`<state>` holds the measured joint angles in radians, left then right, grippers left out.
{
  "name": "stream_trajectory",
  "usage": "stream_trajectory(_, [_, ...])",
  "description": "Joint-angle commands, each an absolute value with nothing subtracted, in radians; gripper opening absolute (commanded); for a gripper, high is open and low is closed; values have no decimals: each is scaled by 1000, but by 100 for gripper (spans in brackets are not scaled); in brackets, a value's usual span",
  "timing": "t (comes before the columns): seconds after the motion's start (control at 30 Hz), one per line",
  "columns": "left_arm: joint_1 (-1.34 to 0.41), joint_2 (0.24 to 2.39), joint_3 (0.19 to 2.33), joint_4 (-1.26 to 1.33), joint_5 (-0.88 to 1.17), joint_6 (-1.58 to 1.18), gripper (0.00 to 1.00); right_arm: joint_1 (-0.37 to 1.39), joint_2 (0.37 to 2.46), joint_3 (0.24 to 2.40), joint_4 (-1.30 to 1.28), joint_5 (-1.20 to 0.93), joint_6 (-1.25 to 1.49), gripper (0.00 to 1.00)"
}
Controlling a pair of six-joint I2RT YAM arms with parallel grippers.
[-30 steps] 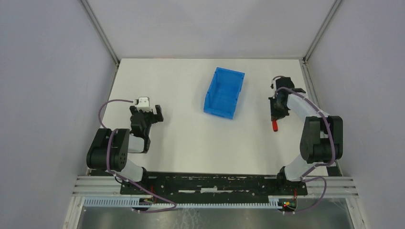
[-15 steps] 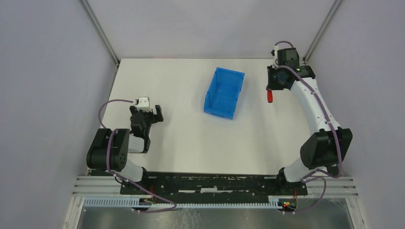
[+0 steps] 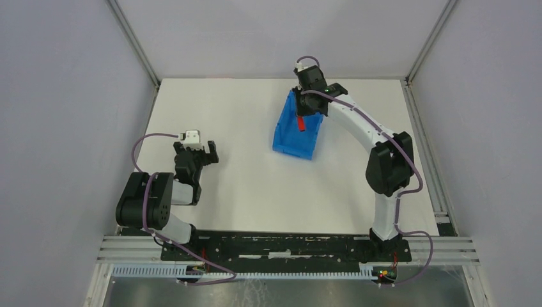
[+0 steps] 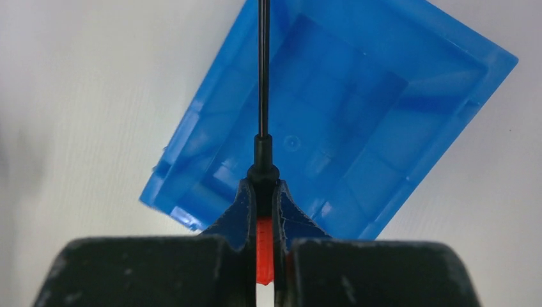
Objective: Put the screwdriver in the bin
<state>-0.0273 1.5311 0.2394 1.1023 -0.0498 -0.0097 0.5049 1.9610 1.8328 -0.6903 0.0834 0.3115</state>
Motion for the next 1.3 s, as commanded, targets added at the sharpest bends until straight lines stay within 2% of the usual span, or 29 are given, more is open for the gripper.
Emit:
stream_trajectory(0.0, [-20, 1532, 255, 1152, -49, -26, 100, 510, 2001, 1801, -599, 182, 351, 0])
stream_trajectory(0.27, [-20, 1533, 255, 1152, -49, -26, 100, 522, 2095, 1720, -502, 236, 371, 0])
stream_trajectory(0.4, [-20, 1533, 255, 1152, -49, -26, 100, 526, 2087, 1654, -450, 266, 390, 3])
stream_trajectory(0.53, [-20, 1533, 255, 1152, -49, -26, 100, 531, 2104, 1618, -407, 267, 395, 13])
stream_trajectory(0.6, [-20, 1532, 255, 1152, -49, -26, 100, 531, 2132, 1629, -410, 258, 396, 26])
stream_trajectory(0.7, [-20, 1532, 255, 1152, -48, -26, 100, 531, 2157, 1644, -411, 247, 397, 35])
stream_trajectory(0.9, [-20, 1532, 255, 1152, -49, -26, 100, 532, 2119, 1644, -400, 265, 400, 37])
stream_trajectory(1.1, [-19, 1531, 255, 1151, -48, -26, 100, 531, 1963, 1634, -378, 212, 367, 40])
stream_trajectory(1.17, [-20, 1532, 255, 1152, -48, -26, 100, 531, 1897, 1634, -373, 194, 340, 46])
stream_trajectory(1.27, [-20, 1532, 255, 1152, -49, -26, 100, 529, 1786, 1638, -384, 177, 272, 59])
